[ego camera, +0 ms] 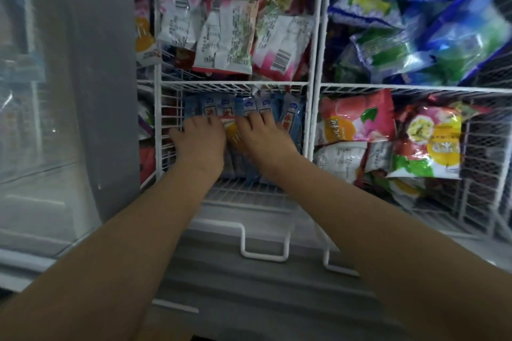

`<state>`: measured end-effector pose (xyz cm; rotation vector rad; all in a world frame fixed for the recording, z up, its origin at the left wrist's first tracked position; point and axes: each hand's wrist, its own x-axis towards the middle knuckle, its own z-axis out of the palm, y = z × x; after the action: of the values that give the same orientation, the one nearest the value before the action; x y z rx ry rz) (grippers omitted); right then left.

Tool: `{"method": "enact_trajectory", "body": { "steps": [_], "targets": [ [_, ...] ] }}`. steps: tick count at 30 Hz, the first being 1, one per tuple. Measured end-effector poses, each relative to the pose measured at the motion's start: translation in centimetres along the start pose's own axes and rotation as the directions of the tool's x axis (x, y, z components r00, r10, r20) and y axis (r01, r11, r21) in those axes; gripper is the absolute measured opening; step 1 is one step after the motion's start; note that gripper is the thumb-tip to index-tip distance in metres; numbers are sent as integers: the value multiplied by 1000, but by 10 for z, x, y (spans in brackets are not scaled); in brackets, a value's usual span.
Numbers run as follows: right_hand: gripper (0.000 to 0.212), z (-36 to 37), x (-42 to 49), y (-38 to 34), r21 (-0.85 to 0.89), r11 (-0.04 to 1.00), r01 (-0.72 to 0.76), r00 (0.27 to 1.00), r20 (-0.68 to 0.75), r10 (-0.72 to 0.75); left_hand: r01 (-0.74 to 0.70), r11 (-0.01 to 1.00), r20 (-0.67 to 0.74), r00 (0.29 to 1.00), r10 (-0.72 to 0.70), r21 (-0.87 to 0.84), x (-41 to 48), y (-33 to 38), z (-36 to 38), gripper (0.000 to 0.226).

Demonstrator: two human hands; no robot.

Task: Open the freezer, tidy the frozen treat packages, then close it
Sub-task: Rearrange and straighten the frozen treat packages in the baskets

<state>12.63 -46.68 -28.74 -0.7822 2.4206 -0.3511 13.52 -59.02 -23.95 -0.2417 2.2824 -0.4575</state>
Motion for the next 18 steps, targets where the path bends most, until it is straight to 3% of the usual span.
{"method": "enact_trajectory", "body": {
  "steps": [4, 7, 10, 13, 18],
  "targets": [
    [85, -41, -34, 5, 96, 995, -38, 994, -100, 48, -73, 997, -194, 979, 65, -38, -38, -5, -44, 57],
    [94, -72, -67, 18, 152, 987, -49, 981, -181, 76, -161, 980, -197, 971, 136, -117, -65, 6, -63, 65],
    [87, -98, -108, 44, 193, 974, -121, 951, -258, 170, -284, 937, -210, 947, 242, -203, -83, 37, -80, 68],
    [85, -110, -149, 84, 160, 959, -236, 920, -280, 273, -429, 900, -337, 860, 383, -70, -90, 72, -94, 51],
    [83, -102, -198, 143, 117, 907, -404, 880, -223, 420, -588, 809, -387, 742, 548, 19, -85, 89, -111, 41]
  ]
}}
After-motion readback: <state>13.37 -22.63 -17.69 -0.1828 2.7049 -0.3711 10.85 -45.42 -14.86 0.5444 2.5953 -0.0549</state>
